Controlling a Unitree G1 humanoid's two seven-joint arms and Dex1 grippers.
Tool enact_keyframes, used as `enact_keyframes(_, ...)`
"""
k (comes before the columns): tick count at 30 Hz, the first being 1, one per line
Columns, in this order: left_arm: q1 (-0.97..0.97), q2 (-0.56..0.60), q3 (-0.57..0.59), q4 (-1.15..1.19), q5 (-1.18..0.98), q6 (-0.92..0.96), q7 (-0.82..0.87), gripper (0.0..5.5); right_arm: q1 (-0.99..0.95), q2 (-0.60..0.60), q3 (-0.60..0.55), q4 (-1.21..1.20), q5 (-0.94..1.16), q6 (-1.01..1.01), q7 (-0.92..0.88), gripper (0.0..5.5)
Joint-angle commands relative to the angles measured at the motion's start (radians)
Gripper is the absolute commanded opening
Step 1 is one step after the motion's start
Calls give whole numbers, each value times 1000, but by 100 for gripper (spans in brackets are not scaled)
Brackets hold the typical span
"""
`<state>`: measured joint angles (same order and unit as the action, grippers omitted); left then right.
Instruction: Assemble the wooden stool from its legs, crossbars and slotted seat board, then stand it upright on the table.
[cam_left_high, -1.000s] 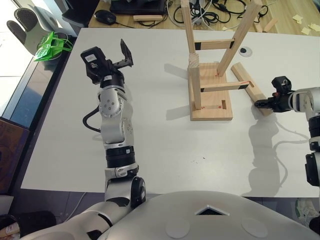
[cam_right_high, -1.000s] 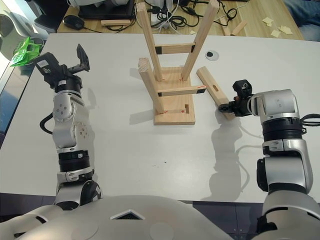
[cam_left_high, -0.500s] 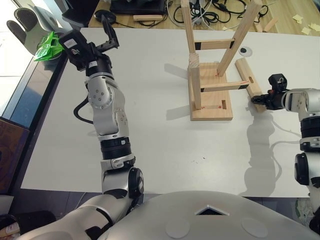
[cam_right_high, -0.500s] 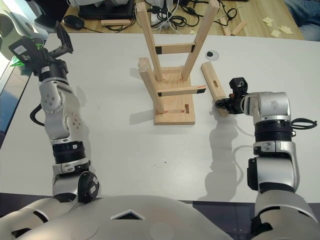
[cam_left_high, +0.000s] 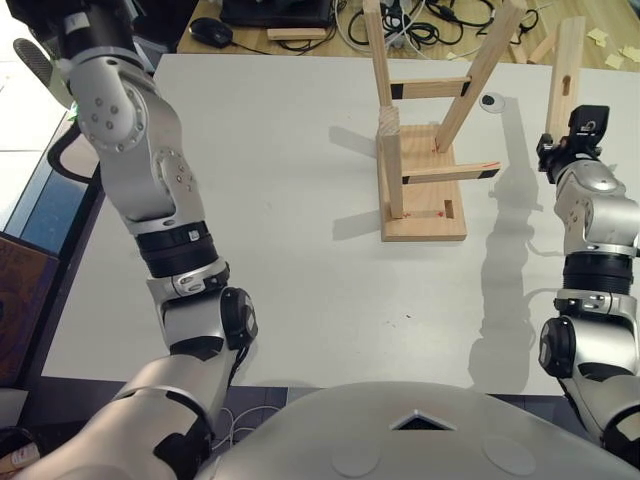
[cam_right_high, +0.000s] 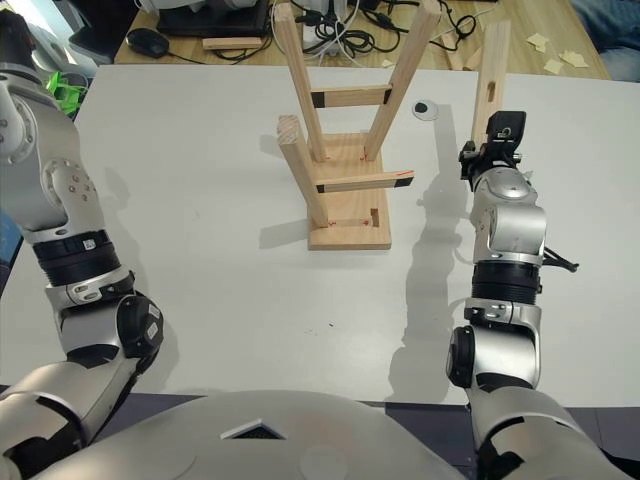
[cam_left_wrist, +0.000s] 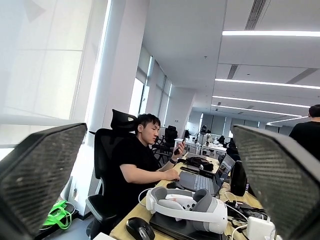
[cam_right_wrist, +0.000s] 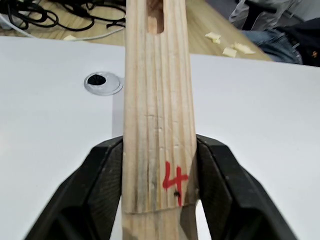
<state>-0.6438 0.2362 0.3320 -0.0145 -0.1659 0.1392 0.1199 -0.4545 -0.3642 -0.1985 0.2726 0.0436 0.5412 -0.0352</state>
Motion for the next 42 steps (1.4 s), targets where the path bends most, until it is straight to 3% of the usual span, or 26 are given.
enact_keyframes(1, -46, -12, 3, 0, -119, 77, -72, 540, -31, -72, -8, 51, -63, -173, -20, 203)
enact_keyframes(8, -116, -16, -10, -73, -319, 187, -178, 540, -149, -152, 30, -22, -67, -425, 109, 203)
enact_keyframes(10, -140, -32, -56, -94, -378, 246, -225, 540, -177, -135, 43, -91, -27, -435, 168, 203)
enact_keyframes(13, -120, -29, -214, -120, -381, 350, -334, 540, -191, -107, 89, -198, 19, -462, 262, 203)
enact_keyframes(20, -95, -169, -292, -181, -444, 424, -324, 540, -165, -46, 156, -439, 163, -329, 399, 203)
enact_keyframes(24, -101, -179, -320, -184, -424, 420, -340, 540, -128, -45, 180, -516, 218, -247, 459, 203)
enact_keyframes(34, -113, -241, -283, -188, -524, 492, -321, 540, -91, 3, 254, -606, 230, -184, 487, 203)
enact_keyframes(42, -100, -269, -250, -203, -639, 587, -287, 421, -85, 32, 253, -622, 226, -167, 464, 203)
